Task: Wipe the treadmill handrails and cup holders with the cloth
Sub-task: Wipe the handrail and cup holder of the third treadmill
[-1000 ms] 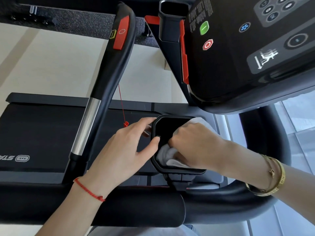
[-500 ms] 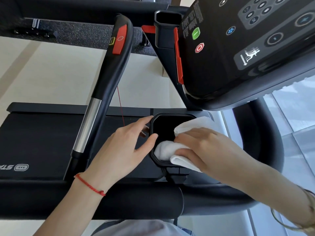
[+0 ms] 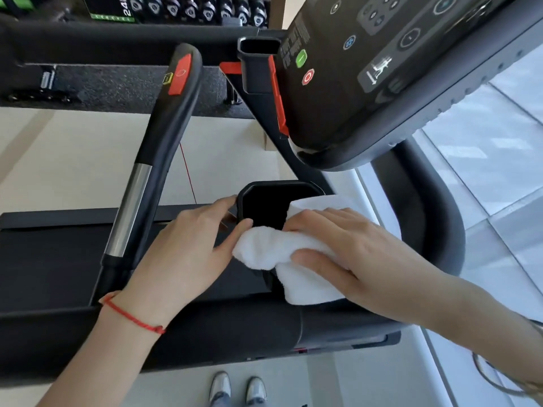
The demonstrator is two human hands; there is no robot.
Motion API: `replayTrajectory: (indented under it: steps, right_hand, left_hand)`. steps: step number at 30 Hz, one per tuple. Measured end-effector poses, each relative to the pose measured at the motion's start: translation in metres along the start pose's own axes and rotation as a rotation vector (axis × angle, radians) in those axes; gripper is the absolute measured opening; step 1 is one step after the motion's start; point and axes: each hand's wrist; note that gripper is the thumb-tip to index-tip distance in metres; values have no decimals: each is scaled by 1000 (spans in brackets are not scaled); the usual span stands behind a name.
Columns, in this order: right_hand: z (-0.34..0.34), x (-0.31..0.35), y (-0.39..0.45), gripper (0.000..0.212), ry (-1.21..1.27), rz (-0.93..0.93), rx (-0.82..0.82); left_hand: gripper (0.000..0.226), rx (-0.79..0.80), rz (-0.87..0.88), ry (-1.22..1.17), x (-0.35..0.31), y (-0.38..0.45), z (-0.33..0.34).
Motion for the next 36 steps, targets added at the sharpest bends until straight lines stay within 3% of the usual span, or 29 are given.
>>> replayTrajectory:
  steps: [5, 11, 17, 20, 23, 30, 33, 36]
  right_hand:
    - [-4, -9, -3, 43, -281, -33, 85]
    - [-8, -23, 17, 42, -442, -82, 143]
    - [1, -28, 0, 37, -301, -141, 106]
    - [-3, -38, -3, 40, -348, -163, 96]
    - [-7, -43, 7, 45, -385, -71, 122]
    - [20, -17, -17, 52, 11, 259, -92]
    - [22, -23, -1, 65, 137, 440, -49]
    - [21, -31, 30, 67, 96, 446, -1]
  left_hand:
    - [57, 30, -25, -28, 2, -2, -3]
    - [52, 16, -24, -43, 6, -4, -1]
    - [49, 8, -10, -33, 9, -2, 1]
    - [45, 11, -15, -30, 8, -3, 2]
    - [45, 25, -15, -20, 6, -3, 1]
    - [49, 34, -6, 0, 4, -3, 2]
    - [50, 41, -6, 5, 4, -2, 3]
    - [51, 42, -10, 6, 4, -2, 3]
Point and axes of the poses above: each hand's wrist, its own y-axis towards the middle knuckle, its own z-axis out of the palm, x = y × z, and after that the axes turned 3 degrees about -x, right-handed
